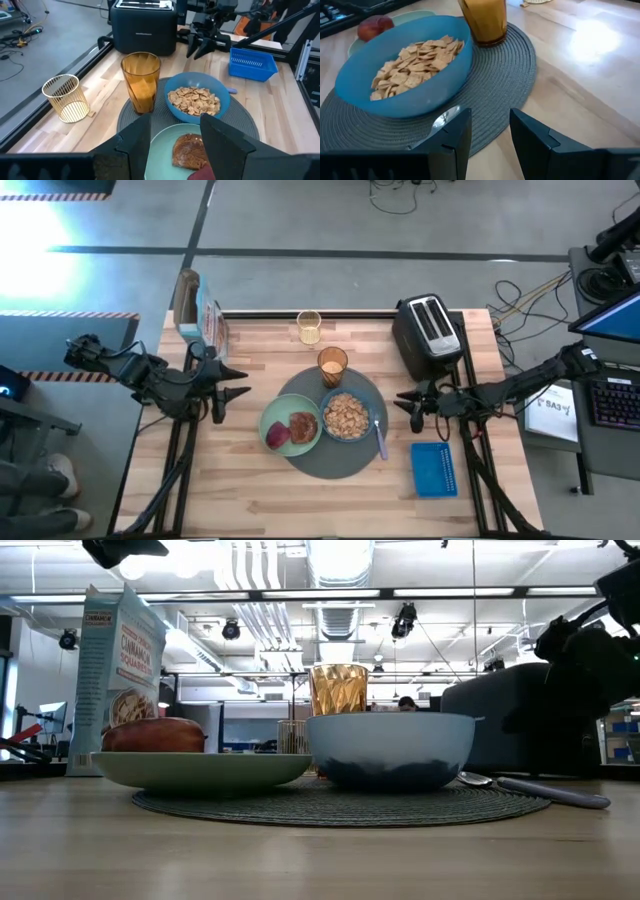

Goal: Arrange a breakfast setting
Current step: Return to Home Position

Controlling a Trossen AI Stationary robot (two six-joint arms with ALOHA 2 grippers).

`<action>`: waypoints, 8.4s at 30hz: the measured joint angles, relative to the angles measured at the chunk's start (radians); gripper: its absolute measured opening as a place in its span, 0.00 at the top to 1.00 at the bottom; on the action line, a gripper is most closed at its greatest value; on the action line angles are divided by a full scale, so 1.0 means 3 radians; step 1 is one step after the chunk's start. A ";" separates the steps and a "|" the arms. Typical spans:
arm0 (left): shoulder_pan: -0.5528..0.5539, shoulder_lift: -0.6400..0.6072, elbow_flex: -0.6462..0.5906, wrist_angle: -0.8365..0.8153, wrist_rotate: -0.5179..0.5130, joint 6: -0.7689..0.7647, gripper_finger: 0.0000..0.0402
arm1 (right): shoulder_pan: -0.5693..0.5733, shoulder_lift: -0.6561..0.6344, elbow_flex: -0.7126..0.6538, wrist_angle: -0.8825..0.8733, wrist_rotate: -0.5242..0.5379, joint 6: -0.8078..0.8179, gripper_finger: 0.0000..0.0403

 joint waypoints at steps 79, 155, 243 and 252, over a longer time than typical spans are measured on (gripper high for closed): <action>0.0312 -0.2425 -0.2974 0.2628 0.0111 0.1340 0.61 | -0.0001 -0.1767 0.0001 0.0001 -0.0004 -0.0008 0.69; 0.2027 -0.2310 -0.2928 0.2578 0.0082 0.0896 0.61 | 0.0000 -0.1766 0.0001 -0.0021 0.0003 -0.0008 0.69; 0.2027 -0.2310 -0.2923 0.2579 0.0085 0.0897 0.61 | 0.0000 -0.1768 0.0001 -0.0020 0.0003 -0.0008 0.69; 0.2027 -0.2310 -0.2923 0.2585 0.0085 0.0896 0.61 | 0.0000 -0.1766 0.0001 -0.0022 0.0003 -0.0009 0.69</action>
